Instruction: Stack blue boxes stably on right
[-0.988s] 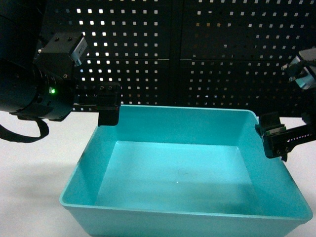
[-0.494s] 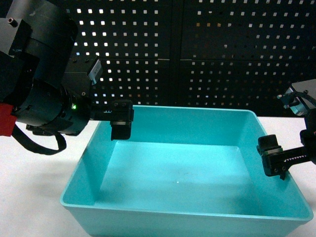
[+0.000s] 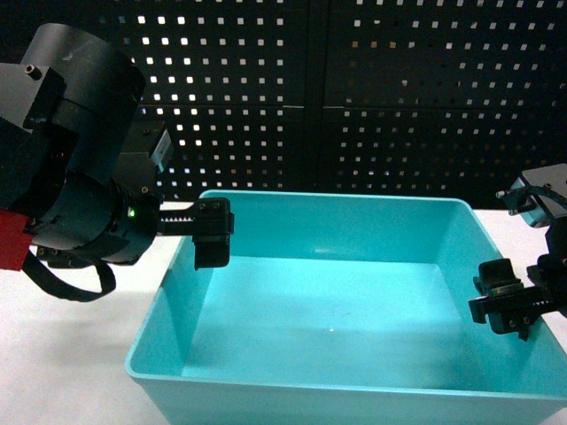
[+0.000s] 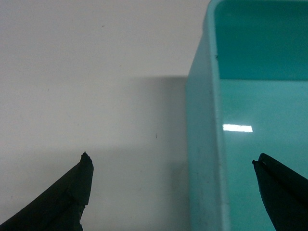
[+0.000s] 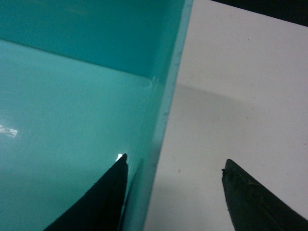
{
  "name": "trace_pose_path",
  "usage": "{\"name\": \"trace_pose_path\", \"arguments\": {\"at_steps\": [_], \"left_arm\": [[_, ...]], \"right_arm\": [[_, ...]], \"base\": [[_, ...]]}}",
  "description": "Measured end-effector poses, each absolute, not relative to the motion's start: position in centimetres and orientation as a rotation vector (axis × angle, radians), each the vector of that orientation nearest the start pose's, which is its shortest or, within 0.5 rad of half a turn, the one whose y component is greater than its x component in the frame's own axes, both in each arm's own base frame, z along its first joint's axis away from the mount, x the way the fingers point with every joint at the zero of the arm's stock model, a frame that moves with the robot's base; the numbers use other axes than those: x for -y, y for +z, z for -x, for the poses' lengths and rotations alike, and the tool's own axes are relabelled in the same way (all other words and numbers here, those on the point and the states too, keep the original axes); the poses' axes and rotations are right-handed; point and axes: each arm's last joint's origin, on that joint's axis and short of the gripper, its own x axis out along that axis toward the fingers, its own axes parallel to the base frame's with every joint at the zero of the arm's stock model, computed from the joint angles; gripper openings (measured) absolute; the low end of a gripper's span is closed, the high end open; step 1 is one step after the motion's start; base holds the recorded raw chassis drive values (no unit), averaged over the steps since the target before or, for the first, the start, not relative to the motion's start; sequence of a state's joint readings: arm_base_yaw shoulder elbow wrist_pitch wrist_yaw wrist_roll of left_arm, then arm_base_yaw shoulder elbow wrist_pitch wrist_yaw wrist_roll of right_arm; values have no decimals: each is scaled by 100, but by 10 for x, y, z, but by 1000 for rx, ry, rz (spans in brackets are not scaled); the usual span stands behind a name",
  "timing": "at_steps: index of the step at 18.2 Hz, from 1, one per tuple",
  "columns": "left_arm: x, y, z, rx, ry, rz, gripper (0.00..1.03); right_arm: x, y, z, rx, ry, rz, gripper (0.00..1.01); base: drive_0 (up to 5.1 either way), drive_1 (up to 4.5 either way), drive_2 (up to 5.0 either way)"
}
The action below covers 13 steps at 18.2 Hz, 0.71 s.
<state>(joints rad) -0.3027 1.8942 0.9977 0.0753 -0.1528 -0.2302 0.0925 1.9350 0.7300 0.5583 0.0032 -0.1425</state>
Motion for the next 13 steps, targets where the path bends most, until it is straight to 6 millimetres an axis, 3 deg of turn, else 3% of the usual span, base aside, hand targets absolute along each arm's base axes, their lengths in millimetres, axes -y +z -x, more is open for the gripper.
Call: {"name": "trace_pose_path", "arguments": {"at_steps": [4,6,13], "left_arm": [[111,117,-340,-860,-41,31,98],[118,116,-333,-876,-53,44,98],[121,111,-315,-892,-27,55,98]], "right_arm": [[-38,78,-323,-654,133,166,24],[-40,77,-318,-645,117,86,11],[-45,74,-298,-631,93,39,7]], "base": [[0,0,0],[0,0,0],[0,0,0]]}}
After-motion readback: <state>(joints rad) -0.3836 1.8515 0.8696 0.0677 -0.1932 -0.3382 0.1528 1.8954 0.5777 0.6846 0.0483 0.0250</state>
